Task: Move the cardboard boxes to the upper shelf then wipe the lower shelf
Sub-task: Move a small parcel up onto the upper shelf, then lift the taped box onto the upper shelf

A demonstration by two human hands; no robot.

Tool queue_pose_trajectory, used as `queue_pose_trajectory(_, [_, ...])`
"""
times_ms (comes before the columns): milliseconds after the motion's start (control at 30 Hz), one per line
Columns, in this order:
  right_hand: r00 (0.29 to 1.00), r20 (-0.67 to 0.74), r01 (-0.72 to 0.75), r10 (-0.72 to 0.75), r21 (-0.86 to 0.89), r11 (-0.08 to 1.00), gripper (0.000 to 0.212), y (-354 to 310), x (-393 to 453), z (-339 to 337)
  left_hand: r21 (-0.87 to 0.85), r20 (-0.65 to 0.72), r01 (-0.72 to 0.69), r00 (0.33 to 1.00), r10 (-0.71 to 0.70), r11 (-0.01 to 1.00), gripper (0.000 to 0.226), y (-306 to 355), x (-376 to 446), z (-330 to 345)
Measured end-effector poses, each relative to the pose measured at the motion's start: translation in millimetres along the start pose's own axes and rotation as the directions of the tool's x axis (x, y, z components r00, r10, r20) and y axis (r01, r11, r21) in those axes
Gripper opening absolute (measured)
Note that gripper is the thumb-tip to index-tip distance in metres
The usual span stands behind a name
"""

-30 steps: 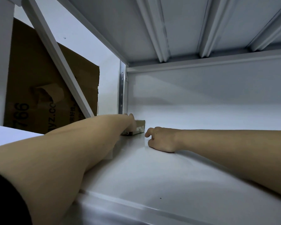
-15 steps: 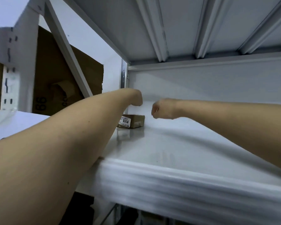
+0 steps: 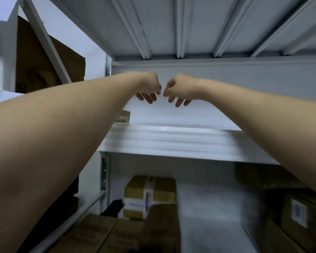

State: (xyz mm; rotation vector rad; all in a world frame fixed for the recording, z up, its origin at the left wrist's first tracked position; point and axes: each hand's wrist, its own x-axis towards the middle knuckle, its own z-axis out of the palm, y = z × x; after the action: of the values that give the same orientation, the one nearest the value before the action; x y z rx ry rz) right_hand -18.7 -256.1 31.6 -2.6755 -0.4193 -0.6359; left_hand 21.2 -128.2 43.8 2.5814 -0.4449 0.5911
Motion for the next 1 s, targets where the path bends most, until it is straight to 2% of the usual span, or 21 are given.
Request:
queue_pose_trajectory(133, [0.998,-0.057,-0.013,0.017,0.07,0.997,0.029,15.3,-40.5,-18.2,-0.159,-0.055,-0.017,0.998,0.008,0.987,0.021,31.0,-41.7,12.2])
queue_pose_trajectory(267, [0.99,-0.142,0.021,-0.007,0.093,0.995,0.027,20.8,-69.7,-30.2,-0.237,-0.103,-0.044,0.995,0.02,0.971,0.025,56.0,-73.4,17.5])
queue_pose_trajectory(367, [0.973,-0.228,0.043,-0.026,0.07,0.997,0.027,17.7,-99.3,-33.9,-0.217,-0.16,-0.072,0.986,0.037,0.974,0.026,75.1,-104.4,20.3])
queue_pose_trajectory(500, [0.938,-0.345,0.058,-0.037,0.049,0.997,0.028,10.4,-135.4,-30.1,-0.111,-0.315,-0.119,0.946,0.079,0.987,0.028,84.2,-140.1,28.3])
queue_pose_trajectory(633, [0.845,-0.529,0.039,-0.077,-0.082,0.996,0.027,7.0,-174.3,-10.5,-0.067,-0.509,-0.211,0.848,0.148,0.975,0.024,79.0,-180.5,49.6])
queue_pose_trajectory(700, [0.784,-0.61,0.063,-0.116,-0.108,0.992,0.026,7.3,-193.4,6.5,-0.043,-0.595,-0.294,0.775,0.212,0.955,0.021,72.1,-198.4,65.1])
queue_pose_trajectory(800, [0.701,-0.688,0.151,-0.19,-0.118,0.982,0.022,11.1,-219.2,33.3,0.002,-0.714,-0.431,0.631,0.303,0.902,0.017,57.1,-220.0,88.3])
queue_pose_trajectory(933, [0.592,-0.729,0.232,-0.345,-0.255,0.939,0.02,17.3,-244.9,73.3,0.077,-0.762,-0.558,0.502,0.41,0.826,0.017,29.2,-244.6,124.4])
queue_pose_trajectory(1000, [0.598,-0.702,0.235,-0.387,-0.309,0.922,0.02,20.5,-249.9,93.8,0.087,-0.745,-0.577,0.503,0.437,0.812,0.017,15.5,-249.5,142.5])
